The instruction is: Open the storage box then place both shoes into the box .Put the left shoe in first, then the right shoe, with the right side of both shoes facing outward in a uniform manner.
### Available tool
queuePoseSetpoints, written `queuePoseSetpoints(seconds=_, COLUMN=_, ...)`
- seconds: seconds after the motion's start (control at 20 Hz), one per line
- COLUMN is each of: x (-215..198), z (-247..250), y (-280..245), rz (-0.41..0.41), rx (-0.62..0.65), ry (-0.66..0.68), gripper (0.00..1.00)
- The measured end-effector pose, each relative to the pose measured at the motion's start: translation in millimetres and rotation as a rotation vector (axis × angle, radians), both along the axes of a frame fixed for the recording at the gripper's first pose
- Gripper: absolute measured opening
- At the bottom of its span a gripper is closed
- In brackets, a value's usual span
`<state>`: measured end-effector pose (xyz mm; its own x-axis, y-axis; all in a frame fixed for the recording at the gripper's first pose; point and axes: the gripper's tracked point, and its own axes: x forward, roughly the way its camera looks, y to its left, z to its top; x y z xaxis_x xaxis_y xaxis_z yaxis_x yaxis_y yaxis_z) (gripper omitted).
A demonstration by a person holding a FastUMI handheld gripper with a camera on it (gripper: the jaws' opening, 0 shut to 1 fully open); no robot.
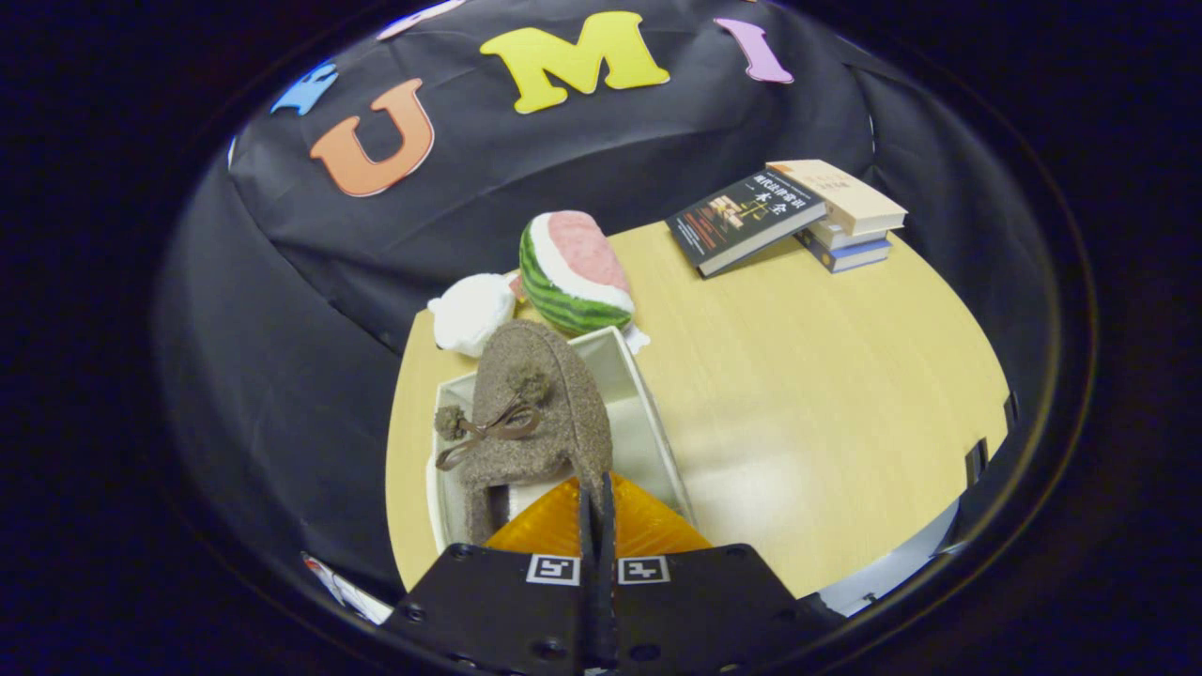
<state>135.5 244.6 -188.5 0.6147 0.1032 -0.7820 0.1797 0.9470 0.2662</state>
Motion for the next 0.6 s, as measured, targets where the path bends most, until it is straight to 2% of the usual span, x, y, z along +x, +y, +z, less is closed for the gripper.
queuePoseSetpoints(seconds=0.3, x=-2, z=-30, y=-3, rz=-0.031, rx=-0.042, ry=0.055, gripper=0.00)
queuePoseSetpoints(seconds=0.5, x=-4, z=-47, y=0, rz=-0.007, rx=-0.032, ry=0.088, gripper=0.01)
queuePoseSetpoints(seconds=0.6, x=-3, z=-46, y=1, rz=0.002, rx=-0.031, ry=0.076, gripper=0.23)
